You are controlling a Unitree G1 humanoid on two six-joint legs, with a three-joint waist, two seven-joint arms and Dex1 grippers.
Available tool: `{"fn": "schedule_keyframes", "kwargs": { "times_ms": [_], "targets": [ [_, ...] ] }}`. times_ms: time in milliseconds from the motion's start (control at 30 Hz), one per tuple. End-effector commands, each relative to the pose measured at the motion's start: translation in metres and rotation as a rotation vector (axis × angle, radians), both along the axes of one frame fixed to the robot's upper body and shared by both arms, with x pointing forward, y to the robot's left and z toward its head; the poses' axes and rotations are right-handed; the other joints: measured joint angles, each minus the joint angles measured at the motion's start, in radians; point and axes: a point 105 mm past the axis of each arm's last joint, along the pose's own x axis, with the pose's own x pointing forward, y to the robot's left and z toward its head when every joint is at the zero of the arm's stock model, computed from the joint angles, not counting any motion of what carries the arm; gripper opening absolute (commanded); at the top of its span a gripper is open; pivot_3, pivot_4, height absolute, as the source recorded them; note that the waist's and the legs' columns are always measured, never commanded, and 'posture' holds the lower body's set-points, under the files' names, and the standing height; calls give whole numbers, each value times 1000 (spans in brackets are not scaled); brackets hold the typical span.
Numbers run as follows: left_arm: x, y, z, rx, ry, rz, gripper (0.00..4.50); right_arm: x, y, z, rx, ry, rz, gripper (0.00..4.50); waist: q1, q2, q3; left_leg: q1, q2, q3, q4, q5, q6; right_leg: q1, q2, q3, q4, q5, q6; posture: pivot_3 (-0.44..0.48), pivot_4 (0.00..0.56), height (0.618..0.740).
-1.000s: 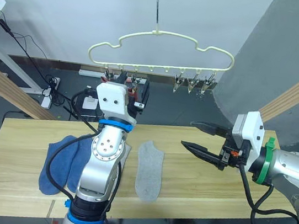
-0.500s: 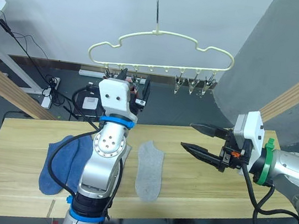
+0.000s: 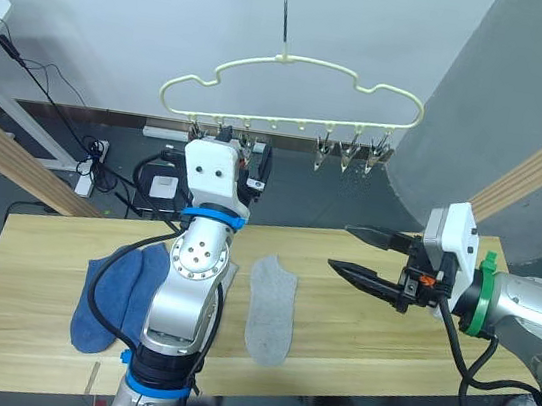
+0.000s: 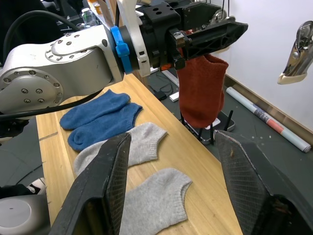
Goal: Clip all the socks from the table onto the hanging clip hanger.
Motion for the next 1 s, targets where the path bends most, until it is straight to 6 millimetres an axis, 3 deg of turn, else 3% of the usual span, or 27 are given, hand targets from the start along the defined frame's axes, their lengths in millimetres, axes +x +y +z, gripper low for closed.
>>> {"fn": "schedule_keyframes", "kwargs": {
  "times_ms": [33,600,1000],
  "targets": [
    [-7,-3,11,15,-49,-15,3101,-3,1,6,10,-28,8,2835,0,0,0,0,0,0,0,0,0,0,0,0,0,0,0,-319,314,740],
    [-17,-4,11,66,-94,-35,3101,-5,0,2,4,-16,2,2835,0,0,0,0,1,0,0,0,0,0,0,0,0,0,0,-319,317,740],
    [-42,-9,23,70,-220,-125,3101,-7,-1,0,-3,-12,2,2835,0,0,0,0,1,0,1,0,0,0,0,0,1,0,0,-317,320,740]
  ]
}}
